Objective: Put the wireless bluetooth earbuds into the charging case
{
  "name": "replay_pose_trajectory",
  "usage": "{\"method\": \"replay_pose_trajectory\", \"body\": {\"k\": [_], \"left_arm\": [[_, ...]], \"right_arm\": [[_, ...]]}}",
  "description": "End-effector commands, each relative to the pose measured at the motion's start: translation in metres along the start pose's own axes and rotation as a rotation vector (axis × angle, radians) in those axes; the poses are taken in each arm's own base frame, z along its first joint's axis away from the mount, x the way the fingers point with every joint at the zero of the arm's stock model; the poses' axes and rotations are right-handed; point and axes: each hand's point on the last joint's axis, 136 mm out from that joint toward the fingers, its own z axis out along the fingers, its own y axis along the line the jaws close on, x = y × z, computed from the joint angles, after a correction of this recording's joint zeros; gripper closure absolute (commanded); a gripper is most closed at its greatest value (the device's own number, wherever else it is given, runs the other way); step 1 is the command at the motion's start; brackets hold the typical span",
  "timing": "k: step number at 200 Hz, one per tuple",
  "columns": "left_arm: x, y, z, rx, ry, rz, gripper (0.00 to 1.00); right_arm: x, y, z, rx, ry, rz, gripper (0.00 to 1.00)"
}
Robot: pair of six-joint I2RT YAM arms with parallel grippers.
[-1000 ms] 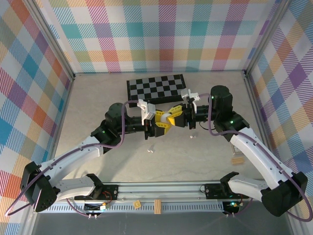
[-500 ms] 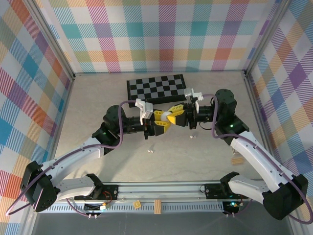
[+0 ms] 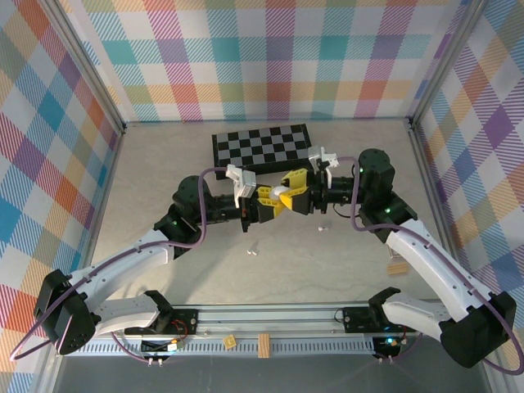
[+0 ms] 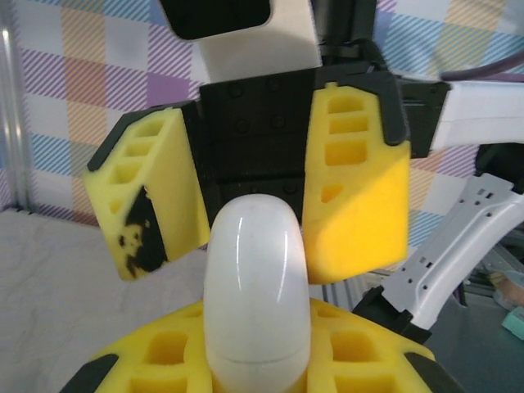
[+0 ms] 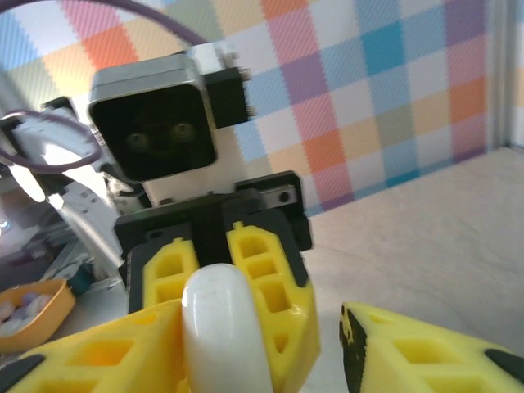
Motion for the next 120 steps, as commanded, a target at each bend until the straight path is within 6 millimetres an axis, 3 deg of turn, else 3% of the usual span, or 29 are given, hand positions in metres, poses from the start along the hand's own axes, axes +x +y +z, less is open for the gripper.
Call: {"method": "replay_pose_trajectory", "body": {"k": [1,48,77,98,120], "left_arm": [[-0.008,-0.006,-0.004,0.007,-0.006,0.05,0.89],[0.009,-0.005,-0.01,-0.009,0.038,0.21,0.9],[0.013,0.003,-0.014,-0.066,0.052,0.237,0.91],[0.018,0.007,-0.015,-0.091,0.067,0.242,0.91],[0.016,0.014,-0.016,-0.135,0.064,0.243,0.93]], "right_arm": [[-0.016,-0.028,-0.007,0.198,-0.043,-0.02,0.43],[-0.029,-0.024,-0.003,0.165,-0.055,-0.009,0.31],[-0.036,-0.026,-0.012,0.219,-0.101,0.008,0.28],[-0.035,-0.047,-0.028,0.322,-0.133,0.106,0.28],[-0.022,-0.085,-0.054,0.485,-0.151,0.245,0.27]]}}
